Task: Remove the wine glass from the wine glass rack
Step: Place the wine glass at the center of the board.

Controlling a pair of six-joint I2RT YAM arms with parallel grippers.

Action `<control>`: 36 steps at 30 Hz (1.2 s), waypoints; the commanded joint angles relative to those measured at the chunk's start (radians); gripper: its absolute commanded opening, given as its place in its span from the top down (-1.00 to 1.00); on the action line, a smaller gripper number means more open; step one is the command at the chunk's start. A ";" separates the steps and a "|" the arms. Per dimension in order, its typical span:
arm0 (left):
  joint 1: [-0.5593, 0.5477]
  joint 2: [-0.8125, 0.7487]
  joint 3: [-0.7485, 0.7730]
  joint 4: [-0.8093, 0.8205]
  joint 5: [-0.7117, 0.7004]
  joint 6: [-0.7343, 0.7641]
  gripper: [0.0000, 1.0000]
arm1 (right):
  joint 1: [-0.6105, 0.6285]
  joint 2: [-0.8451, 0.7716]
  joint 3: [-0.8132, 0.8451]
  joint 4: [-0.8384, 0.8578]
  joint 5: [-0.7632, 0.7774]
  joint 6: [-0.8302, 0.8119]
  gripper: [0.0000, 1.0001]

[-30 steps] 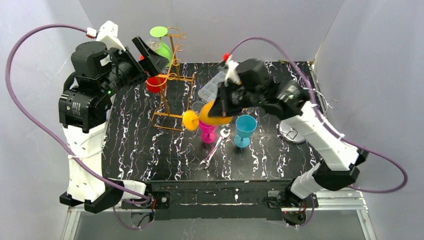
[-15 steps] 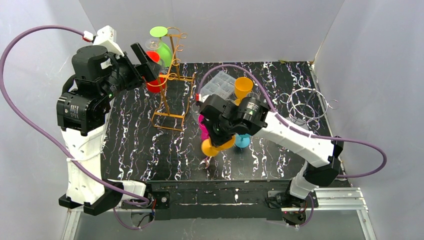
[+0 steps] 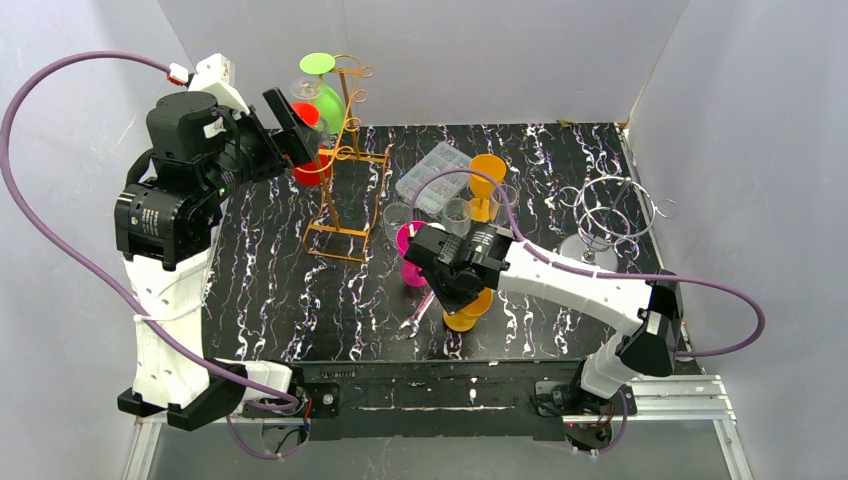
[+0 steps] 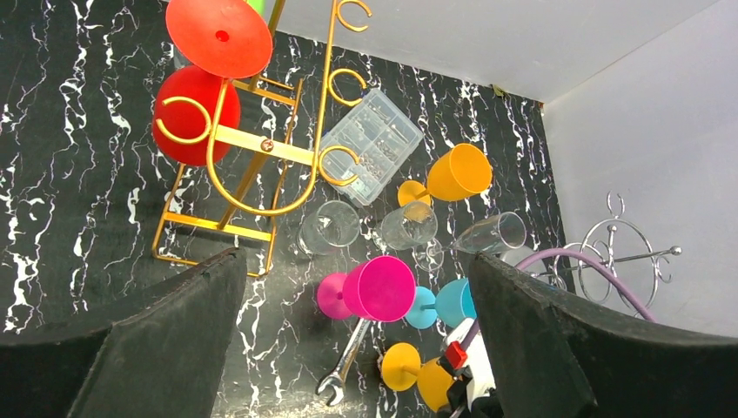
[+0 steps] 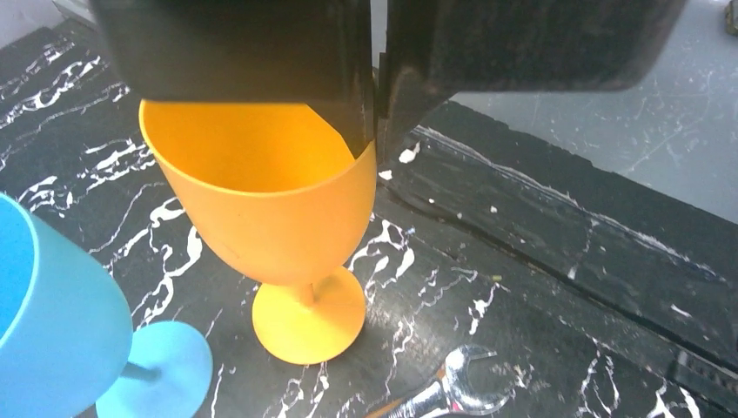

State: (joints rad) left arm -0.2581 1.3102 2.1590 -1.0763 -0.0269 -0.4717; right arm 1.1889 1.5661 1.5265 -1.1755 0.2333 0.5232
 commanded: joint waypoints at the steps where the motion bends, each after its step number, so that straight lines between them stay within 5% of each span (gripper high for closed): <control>1: 0.003 -0.002 -0.002 -0.012 -0.024 0.013 -0.97 | -0.014 -0.012 -0.015 0.096 0.019 -0.023 0.97; 9: 0.003 0.016 -0.003 -0.013 -0.016 0.010 -0.97 | -0.030 0.024 -0.042 0.106 -0.003 -0.056 0.97; 14: 0.004 0.027 -0.006 -0.013 -0.010 0.007 -0.97 | -0.032 0.036 -0.040 0.100 -0.003 -0.064 0.77; 28: 0.031 0.070 0.008 -0.015 -0.008 0.030 -0.97 | -0.032 0.068 0.141 -0.016 0.034 -0.088 -0.06; 36: 0.148 0.155 0.124 -0.008 0.019 0.047 -0.97 | -0.037 0.058 0.322 -0.126 0.062 -0.104 -0.61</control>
State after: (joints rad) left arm -0.1764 1.4300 2.2059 -1.0859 -0.0254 -0.4465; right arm 1.1584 1.6360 1.7584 -1.2221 0.2577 0.4332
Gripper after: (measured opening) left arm 0.983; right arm 0.753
